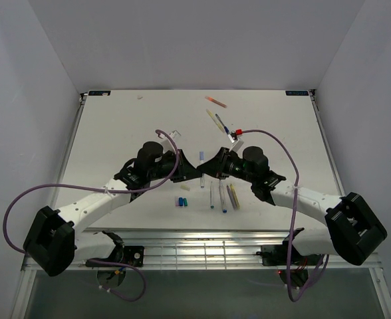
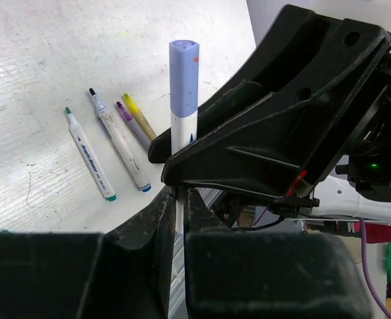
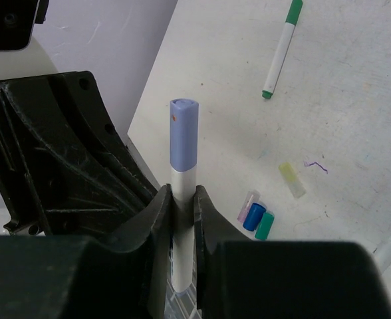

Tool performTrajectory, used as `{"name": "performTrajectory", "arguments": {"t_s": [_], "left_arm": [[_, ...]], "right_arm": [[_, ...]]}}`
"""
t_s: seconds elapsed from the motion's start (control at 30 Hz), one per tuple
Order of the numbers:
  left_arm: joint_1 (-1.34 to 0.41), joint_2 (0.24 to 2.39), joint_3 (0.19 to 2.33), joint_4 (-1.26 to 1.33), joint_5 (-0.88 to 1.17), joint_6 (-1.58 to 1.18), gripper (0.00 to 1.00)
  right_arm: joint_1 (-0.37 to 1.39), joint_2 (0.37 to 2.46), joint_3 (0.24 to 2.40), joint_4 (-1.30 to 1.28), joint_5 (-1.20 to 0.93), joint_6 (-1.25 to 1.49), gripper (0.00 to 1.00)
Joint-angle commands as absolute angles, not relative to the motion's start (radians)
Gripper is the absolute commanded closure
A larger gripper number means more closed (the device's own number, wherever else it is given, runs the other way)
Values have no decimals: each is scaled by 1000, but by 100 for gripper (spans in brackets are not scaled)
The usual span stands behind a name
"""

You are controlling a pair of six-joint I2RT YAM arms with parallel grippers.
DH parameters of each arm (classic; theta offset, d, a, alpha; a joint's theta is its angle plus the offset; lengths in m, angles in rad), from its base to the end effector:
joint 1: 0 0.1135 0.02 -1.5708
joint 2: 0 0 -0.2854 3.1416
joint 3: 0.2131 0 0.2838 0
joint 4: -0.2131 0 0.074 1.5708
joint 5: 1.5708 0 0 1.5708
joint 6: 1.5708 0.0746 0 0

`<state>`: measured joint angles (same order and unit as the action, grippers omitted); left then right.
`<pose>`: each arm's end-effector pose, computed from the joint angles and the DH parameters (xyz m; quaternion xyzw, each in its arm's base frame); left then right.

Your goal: Open the pen caps

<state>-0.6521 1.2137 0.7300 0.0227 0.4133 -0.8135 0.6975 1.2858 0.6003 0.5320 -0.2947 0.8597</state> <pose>0.2371 -0.2187 0.2417 0.0407 0.8379 -0.4746 0.2666 0.2437 0.2325 0.2360 -0.0344 0.7563 0.5315 0.3800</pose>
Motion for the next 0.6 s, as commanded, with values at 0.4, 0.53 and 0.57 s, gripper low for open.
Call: {"name": "performTrajectory", "arguments": {"t_s": [0.4,0.53,0.57], "left_arm": [[-658,1137,779,-89,284,-749,47],[-658,1164,802,-75,294,-746,46],[-658,1169,804,-72,298,-747,47]], "right_arm": [[715,1232,623,407,-330,723,92],[719,1213,600,420,-382,718,92],[721,1210,597,425,-388,718,92]]}}
